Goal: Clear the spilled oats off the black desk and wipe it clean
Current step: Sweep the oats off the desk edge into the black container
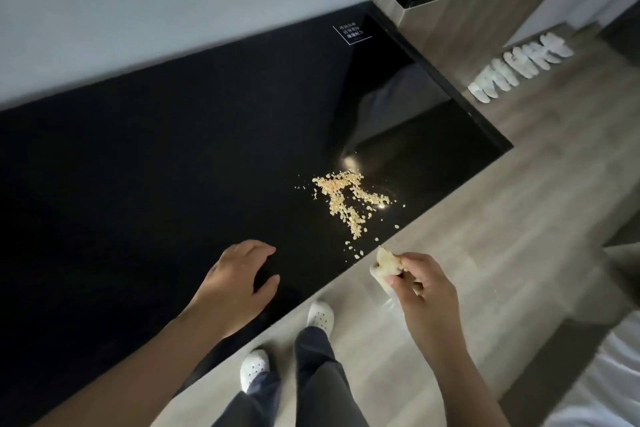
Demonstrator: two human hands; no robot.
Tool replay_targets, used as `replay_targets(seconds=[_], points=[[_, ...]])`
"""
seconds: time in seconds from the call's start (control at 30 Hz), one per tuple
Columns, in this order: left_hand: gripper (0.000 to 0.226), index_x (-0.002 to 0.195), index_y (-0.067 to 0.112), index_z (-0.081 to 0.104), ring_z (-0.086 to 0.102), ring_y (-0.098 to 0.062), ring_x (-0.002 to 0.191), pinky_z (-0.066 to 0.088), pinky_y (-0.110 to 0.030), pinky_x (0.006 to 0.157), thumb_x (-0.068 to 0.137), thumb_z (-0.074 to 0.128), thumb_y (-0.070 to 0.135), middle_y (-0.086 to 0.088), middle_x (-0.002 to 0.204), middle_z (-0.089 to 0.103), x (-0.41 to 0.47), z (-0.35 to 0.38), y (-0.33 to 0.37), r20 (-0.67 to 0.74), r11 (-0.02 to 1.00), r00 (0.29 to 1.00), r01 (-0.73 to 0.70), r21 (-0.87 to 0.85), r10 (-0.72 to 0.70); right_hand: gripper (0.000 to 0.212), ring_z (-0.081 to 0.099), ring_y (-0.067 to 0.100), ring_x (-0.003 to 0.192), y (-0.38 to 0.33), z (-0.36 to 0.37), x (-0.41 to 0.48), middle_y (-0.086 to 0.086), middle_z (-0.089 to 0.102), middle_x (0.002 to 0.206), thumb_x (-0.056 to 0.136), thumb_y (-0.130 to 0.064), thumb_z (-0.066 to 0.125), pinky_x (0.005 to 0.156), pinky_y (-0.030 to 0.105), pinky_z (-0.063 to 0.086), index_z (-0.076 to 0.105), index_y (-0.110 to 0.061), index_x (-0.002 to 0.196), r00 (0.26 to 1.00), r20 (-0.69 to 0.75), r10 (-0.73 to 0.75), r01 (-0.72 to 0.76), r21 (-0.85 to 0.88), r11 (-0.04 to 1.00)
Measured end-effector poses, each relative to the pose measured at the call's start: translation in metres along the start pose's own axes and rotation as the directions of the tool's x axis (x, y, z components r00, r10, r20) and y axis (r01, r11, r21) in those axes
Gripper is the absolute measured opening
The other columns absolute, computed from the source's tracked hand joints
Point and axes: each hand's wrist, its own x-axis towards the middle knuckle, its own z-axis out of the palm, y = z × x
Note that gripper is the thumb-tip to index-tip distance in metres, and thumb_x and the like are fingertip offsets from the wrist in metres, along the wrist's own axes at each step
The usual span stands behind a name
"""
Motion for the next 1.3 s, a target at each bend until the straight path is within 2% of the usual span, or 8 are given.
replay_targets(seconds=[0.13, 0.5, 0.67, 0.87, 1.0, 1.13, 1.23, 1.3], points=[[0.049, 0.138, 0.029, 0.041, 0.035, -0.001, 0.123, 0.032, -0.019, 0.100, 0.092, 0.051, 0.044, 0.019, 0.134, 0.039, -0.012, 0.027, 0.017, 0.082, 0.999, 0.996, -0.033, -0.004, 0.034, 0.024, 0.056, 0.001, 0.095, 0.015, -0.006, -0.027, -0.015, 0.061, 0.103, 0.087, -0.007, 0.063, 0.073, 0.006, 0.042, 0.063, -0.030, 0.095, 0.999, -0.004, 0.046, -0.045, 0.058, 0.997], [0.051, 0.136, 0.031, 0.043, 0.031, -0.009, 0.131, 0.015, -0.024, 0.111, 0.090, 0.040, 0.051, 0.017, 0.136, 0.040, -0.014, 0.135, 0.067, 0.166, 0.976, 0.983, -0.110, 0.189, 0.078, 0.024, 0.057, 0.001, 0.090, 0.140, -0.021, -0.048, -0.010, 0.061, 0.100, 0.084, -0.003, 0.064, 0.072, 0.006, 0.040, 0.067, -0.026, 0.092, 0.988, 0.027, 0.155, -0.156, 0.051, 0.986], [0.048, 0.138, 0.030, 0.041, 0.037, -0.010, 0.127, 0.030, -0.025, 0.105, 0.093, 0.047, 0.044, 0.015, 0.139, 0.040, 0.002, 0.214, 0.083, 0.233, 0.983, 0.971, 0.004, 0.182, -0.047, 0.017, 0.057, 0.001, 0.086, 0.224, -0.024, -0.033, -0.008, 0.061, 0.098, 0.083, -0.007, 0.064, 0.066, 0.011, 0.042, 0.069, -0.018, 0.094, 0.988, 0.083, 0.128, -0.126, -0.028, 0.992], [0.041, 0.129, 0.024, 0.053, 0.057, -0.020, 0.107, 0.047, -0.032, 0.089, 0.091, 0.054, 0.039, 0.003, 0.130, 0.055, 0.037, 0.307, 0.064, 0.268, 0.944, 0.905, 0.312, 0.106, -0.330, 0.014, 0.055, -0.001, 0.085, 0.308, -0.016, -0.005, -0.009, 0.059, 0.098, 0.086, -0.009, 0.063, 0.067, 0.006, 0.038, 0.069, -0.019, 0.095, 0.981, 0.133, 0.141, -0.134, -0.061, 0.989], [0.034, 0.120, 0.021, 0.059, 0.058, -0.020, 0.107, 0.047, -0.033, 0.091, 0.089, 0.057, 0.037, 0.001, 0.122, 0.062, 0.059, 0.362, 0.027, 0.291, 0.884, 0.838, 0.463, 0.069, -0.462, 0.011, 0.055, 0.003, 0.081, 0.354, 0.006, 0.011, -0.007, 0.058, 0.097, 0.087, -0.011, 0.063, 0.065, 0.005, 0.036, 0.069, -0.017, 0.094, 0.975, 0.158, 0.154, -0.144, -0.070, 0.987], [0.027, 0.113, 0.013, 0.065, 0.055, -0.016, 0.093, 0.036, -0.022, 0.076, 0.090, 0.058, 0.028, -0.003, 0.112, 0.064, 0.083, 0.404, -0.002, 0.245, 0.797, 0.781, 0.602, -0.049, -0.574, 0.011, 0.054, 0.007, 0.078, 0.391, 0.040, 0.025, -0.003, 0.059, 0.097, 0.084, -0.008, 0.064, 0.064, 0.004, 0.035, 0.069, -0.013, 0.093, 0.970, 0.186, 0.154, -0.146, -0.058, 0.988], [0.023, 0.089, 0.010, 0.066, 0.053, -0.019, 0.074, 0.035, -0.023, 0.056, 0.091, 0.054, 0.029, -0.006, 0.086, 0.063, 0.103, 0.426, -0.027, 0.221, 0.760, 0.749, 0.648, -0.048, -0.625, 0.011, 0.055, 0.007, 0.078, 0.415, 0.071, 0.034, -0.003, 0.059, 0.095, 0.083, -0.006, 0.064, 0.064, 0.003, 0.035, 0.069, -0.012, 0.091, 0.966, 0.196, 0.171, -0.169, -0.029, 0.985], [0.034, 0.069, 0.008, 0.060, 0.053, -0.029, 0.069, 0.039, -0.028, 0.056, 0.087, 0.051, 0.036, -0.011, 0.068, 0.057, 0.114, 0.436, -0.044, 0.176, 0.741, 0.737, 0.669, -0.058, -0.652, 0.013, 0.055, 0.010, 0.080, 0.429, 0.092, 0.039, -0.001, 0.060, 0.096, 0.083, -0.005, 0.064, 0.065, 0.003, 0.034, 0.069, -0.011, 0.092, 0.967, 0.188, 0.172, -0.172, -0.014, 0.985]])
